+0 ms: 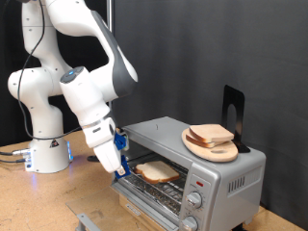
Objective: Make a piece of toast with the oven
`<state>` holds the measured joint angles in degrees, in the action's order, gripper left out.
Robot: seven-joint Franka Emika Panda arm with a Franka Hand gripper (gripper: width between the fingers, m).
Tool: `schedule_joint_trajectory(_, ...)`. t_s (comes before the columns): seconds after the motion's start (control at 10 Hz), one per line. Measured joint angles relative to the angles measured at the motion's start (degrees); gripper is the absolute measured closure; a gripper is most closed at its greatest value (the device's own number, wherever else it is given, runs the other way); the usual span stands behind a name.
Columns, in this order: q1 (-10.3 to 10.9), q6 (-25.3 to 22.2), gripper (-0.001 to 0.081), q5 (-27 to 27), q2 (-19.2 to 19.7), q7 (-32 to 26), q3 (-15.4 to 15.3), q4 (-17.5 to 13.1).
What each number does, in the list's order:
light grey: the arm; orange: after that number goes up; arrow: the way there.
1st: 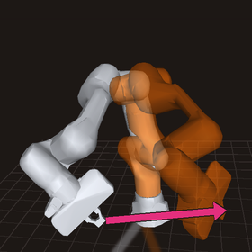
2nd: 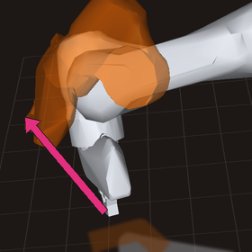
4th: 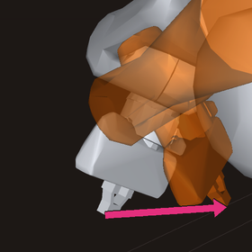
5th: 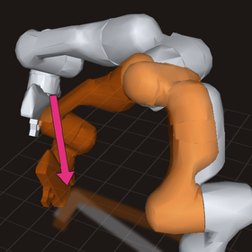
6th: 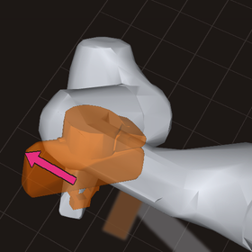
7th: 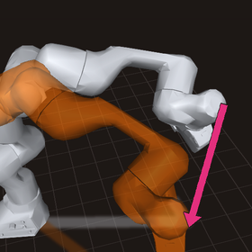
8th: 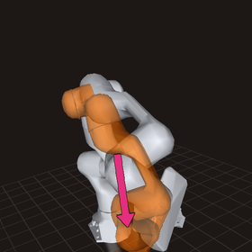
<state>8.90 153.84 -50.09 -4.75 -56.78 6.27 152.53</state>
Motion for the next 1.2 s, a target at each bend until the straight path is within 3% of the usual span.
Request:
schedule_joint_trajectory(0.8,-4.41,-1.6,0.0353,6.36,-3.5,-1.25,2.26,3.55)
schedule_joint_trajectory(1.2,-6.49,-3.3,0.0353,11.84,-4.13,3.21,2.22,3.65)
